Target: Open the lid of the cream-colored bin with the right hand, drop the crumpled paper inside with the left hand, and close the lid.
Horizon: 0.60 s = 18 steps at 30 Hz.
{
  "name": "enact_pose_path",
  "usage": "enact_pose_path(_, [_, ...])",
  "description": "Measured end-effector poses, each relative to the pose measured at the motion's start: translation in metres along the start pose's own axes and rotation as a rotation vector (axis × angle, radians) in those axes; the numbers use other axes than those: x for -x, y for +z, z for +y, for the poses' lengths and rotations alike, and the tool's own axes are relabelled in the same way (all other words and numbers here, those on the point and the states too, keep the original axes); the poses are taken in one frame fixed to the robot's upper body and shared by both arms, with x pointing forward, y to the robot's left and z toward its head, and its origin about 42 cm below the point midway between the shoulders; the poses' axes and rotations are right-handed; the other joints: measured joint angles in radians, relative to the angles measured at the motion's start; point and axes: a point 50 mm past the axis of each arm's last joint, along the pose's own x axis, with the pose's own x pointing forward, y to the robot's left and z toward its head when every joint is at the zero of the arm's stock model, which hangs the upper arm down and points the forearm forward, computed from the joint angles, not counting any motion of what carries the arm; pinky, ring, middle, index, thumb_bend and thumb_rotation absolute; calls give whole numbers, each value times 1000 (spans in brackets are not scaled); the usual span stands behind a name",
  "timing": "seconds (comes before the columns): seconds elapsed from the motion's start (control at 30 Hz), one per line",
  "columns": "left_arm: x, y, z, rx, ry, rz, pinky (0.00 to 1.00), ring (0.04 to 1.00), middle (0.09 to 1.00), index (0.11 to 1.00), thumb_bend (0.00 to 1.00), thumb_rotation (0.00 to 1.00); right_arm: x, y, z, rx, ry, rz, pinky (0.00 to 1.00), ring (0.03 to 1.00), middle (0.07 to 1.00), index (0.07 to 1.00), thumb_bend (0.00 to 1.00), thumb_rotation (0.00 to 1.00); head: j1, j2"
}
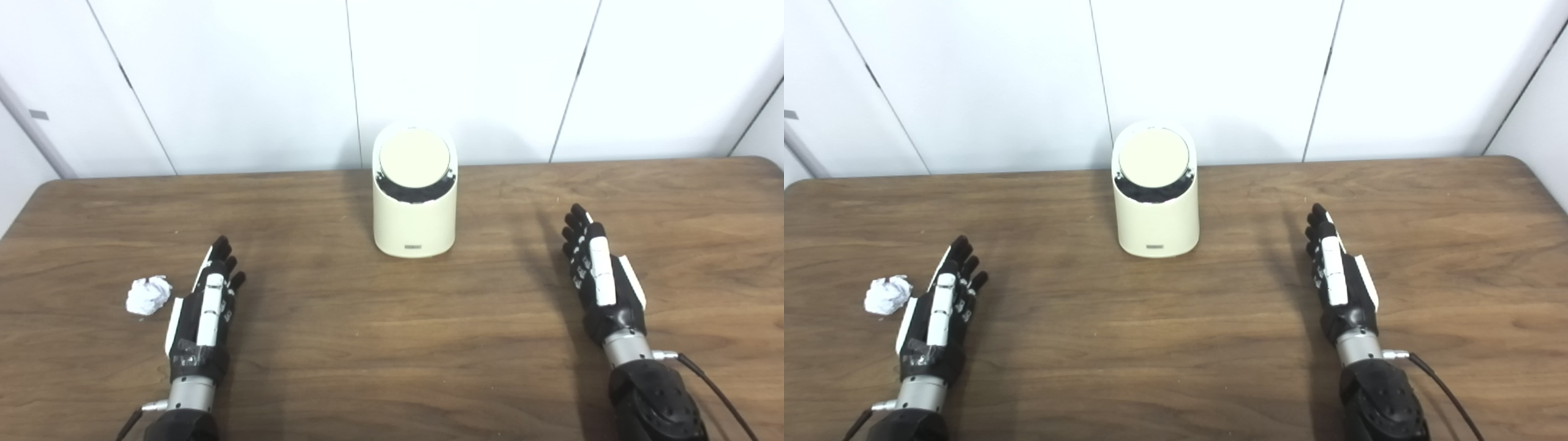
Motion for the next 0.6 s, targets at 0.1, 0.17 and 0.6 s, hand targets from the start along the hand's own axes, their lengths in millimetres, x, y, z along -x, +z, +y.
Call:
enact_pose_path(0.1, [0, 0, 0, -1, -1, 0, 1000, 999, 996, 980, 489, 824, 0, -1, 0, 0, -1, -1, 1000, 986, 975, 957, 544, 1000, 5, -6])
enact_pose_path(0.17, [0, 0, 0, 0, -1, 0, 1000, 1000, 994, 978, 488, 816, 0, -1, -1, -3, -1, -2, 1000, 988, 976, 961, 547, 1000, 3, -11])
enact_pose_path(0.6, [-1, -1, 0, -3, -4, -6, 1000, 1000, 1000, 987, 491, 830, -33, 25, 6, 115, 35, -70, 900, 921, 945, 944, 587, 655, -2, -44])
